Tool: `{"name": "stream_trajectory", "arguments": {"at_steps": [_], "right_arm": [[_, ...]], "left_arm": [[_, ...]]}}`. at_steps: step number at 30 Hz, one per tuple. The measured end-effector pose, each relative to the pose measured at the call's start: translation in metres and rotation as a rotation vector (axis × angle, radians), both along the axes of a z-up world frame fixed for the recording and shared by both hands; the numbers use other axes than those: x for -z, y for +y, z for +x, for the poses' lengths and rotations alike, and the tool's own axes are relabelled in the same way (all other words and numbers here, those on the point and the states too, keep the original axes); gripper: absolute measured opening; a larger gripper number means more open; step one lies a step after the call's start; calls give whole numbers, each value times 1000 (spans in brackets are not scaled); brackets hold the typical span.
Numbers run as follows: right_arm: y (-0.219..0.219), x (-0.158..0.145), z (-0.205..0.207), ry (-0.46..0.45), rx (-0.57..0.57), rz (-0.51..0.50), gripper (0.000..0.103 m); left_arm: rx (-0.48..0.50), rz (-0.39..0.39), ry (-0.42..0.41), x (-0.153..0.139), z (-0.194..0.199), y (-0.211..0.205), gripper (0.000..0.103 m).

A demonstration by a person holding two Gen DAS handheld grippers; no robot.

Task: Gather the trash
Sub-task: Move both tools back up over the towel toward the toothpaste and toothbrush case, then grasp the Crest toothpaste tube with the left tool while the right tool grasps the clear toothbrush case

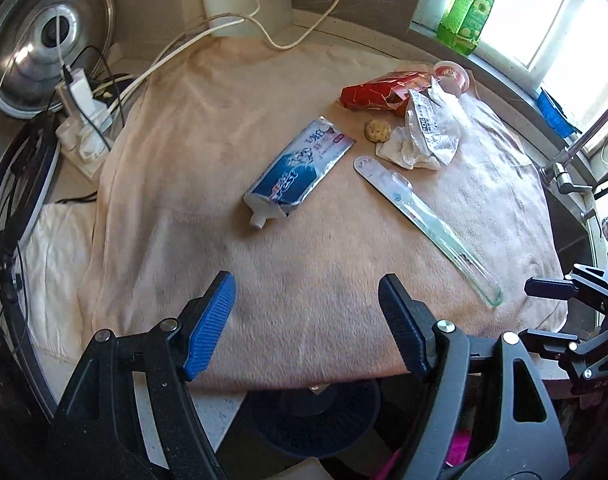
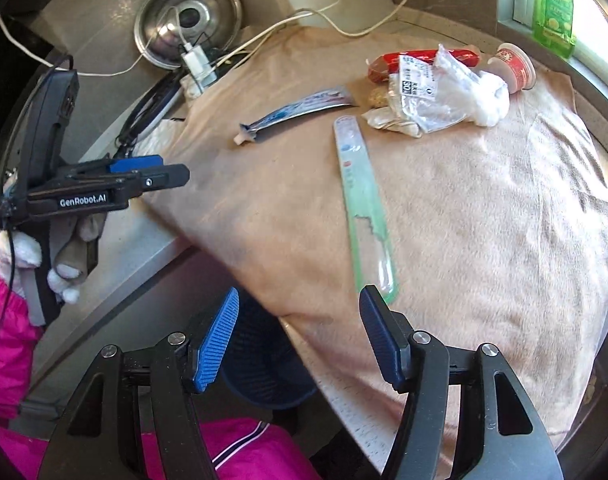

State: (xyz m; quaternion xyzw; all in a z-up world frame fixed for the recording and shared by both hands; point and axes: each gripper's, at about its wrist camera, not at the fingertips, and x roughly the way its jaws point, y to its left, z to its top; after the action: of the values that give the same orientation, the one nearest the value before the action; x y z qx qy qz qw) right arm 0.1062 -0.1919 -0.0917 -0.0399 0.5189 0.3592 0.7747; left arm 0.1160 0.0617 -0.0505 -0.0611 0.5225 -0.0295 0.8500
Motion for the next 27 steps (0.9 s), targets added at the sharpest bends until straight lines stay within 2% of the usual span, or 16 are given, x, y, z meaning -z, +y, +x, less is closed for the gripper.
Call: {"name": "stream_trajectory", "arguments": {"at_steps": [5,10,20,27], "right_arm": [[-3,0,14,-4,14,-7,62],[1,6,27,8,18,-23,62],[6,20,50,38,33,-42,62],[11,27,61,58,38,-46,62]], "left_arm": [[65,23,57,9,46,0,76],[84,35,122,26,85,3,76],[117,20,227,59,128,7,76],[125,-4,252,68,142,11,76]]}}
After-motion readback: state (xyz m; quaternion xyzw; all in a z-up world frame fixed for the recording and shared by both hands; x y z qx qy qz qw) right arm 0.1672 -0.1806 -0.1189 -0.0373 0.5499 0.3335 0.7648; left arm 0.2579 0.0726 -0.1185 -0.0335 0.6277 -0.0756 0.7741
